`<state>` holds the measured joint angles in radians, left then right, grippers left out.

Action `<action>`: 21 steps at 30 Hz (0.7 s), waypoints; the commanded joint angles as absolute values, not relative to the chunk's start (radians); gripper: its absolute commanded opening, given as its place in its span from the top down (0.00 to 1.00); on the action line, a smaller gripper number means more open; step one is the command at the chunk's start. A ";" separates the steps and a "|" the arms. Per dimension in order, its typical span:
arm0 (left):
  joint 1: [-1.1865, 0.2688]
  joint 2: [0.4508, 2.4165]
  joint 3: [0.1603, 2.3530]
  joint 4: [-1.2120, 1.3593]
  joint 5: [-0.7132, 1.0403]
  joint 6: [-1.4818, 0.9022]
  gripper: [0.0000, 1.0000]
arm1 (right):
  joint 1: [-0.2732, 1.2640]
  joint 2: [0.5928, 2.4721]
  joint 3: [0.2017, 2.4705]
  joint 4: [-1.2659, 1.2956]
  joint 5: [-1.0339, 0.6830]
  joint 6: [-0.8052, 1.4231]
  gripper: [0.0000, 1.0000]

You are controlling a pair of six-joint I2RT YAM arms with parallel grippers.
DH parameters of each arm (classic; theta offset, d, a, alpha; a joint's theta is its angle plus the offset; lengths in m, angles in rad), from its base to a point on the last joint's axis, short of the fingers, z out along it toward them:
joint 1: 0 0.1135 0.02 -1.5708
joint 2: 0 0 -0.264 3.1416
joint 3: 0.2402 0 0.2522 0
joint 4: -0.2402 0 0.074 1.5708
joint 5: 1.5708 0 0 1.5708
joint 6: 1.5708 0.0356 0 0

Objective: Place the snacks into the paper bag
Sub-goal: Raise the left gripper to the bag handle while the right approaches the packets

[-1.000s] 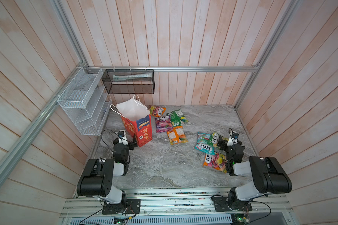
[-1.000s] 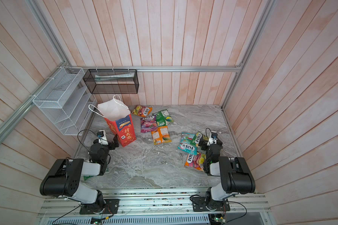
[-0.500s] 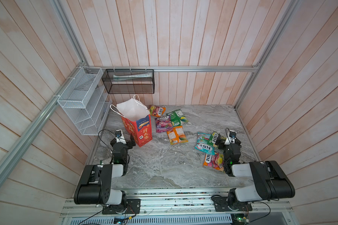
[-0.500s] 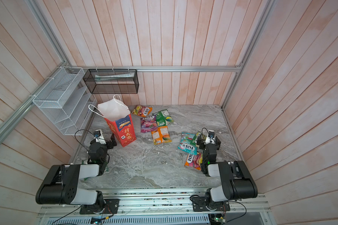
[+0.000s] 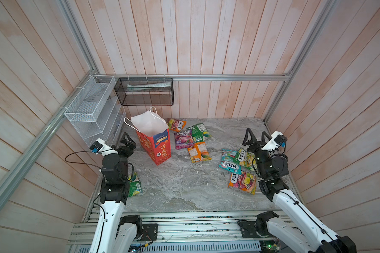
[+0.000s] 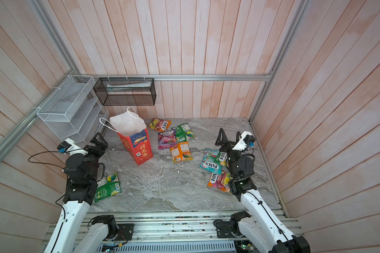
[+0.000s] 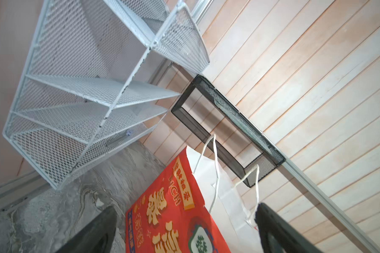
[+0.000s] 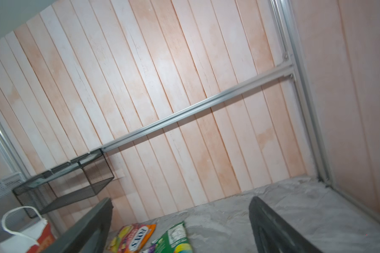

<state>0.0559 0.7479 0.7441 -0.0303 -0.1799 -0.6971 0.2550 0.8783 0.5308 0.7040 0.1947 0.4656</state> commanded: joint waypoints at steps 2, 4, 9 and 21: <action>0.057 0.878 0.947 -0.343 0.001 -0.776 0.00 | 0.176 0.896 0.527 0.593 0.104 0.819 0.02; 0.054 0.940 1.006 -0.391 0.012 -0.800 0.00 | 0.184 0.906 0.547 0.552 0.110 0.842 0.02; -0.028 1.092 1.098 -0.417 -0.033 -0.828 0.00 | 0.234 0.938 0.618 0.311 0.211 0.868 0.02; -0.100 1.446 1.402 -0.591 -0.198 -0.909 0.02 | 0.561 0.824 0.514 0.274 0.384 0.694 0.09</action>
<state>-0.0948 1.4315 1.3525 -0.5102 -0.1265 -0.8822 0.5186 0.8314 0.5213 0.2836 0.3542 0.7307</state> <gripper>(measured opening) 0.987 0.914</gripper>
